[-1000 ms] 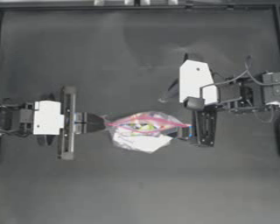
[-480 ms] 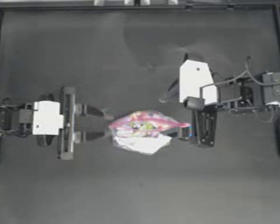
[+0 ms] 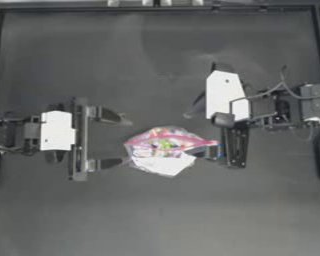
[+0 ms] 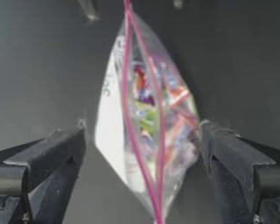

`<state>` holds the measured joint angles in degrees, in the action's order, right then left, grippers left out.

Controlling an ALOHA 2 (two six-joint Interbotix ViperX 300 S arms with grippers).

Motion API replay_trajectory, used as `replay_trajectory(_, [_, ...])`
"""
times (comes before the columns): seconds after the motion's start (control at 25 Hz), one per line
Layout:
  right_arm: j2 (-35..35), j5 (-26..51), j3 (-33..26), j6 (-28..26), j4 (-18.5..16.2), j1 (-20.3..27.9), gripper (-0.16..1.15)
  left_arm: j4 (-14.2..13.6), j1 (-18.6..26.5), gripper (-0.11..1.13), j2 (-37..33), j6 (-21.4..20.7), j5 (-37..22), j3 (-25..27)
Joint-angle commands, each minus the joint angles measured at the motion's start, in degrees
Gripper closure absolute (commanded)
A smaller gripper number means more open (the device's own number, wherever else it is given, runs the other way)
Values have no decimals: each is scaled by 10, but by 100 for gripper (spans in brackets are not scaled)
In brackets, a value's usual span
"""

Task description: Put candy in bag

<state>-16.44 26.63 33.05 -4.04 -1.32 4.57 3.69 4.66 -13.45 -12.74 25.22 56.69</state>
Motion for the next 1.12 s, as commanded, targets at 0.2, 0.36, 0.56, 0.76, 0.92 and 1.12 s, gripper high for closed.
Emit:
replay_trajectory(0.2, [-69,-67,45,0,-3,1,-3,2,10,1,-71,0,-90,-37])
replay_trajectory(0.36, [-95,-91,73,0,-2,4,-3,2,13,1,-110,1,-127,-38])
replay_trajectory(0.56, [-131,-119,111,0,-3,9,-3,2,14,2,-157,1,-160,-33])
replay_trajectory(0.76, [-164,-162,149,0,-4,14,-3,2,14,2,-188,2,-171,-24])
replay_trajectory(0.92, [-194,-182,172,0,2,15,-3,3,13,2,-206,2,-171,-16])
replay_trajectory(1.12, [-213,-182,180,0,-2,15,-3,4,11,2,-226,3,-171,-9])
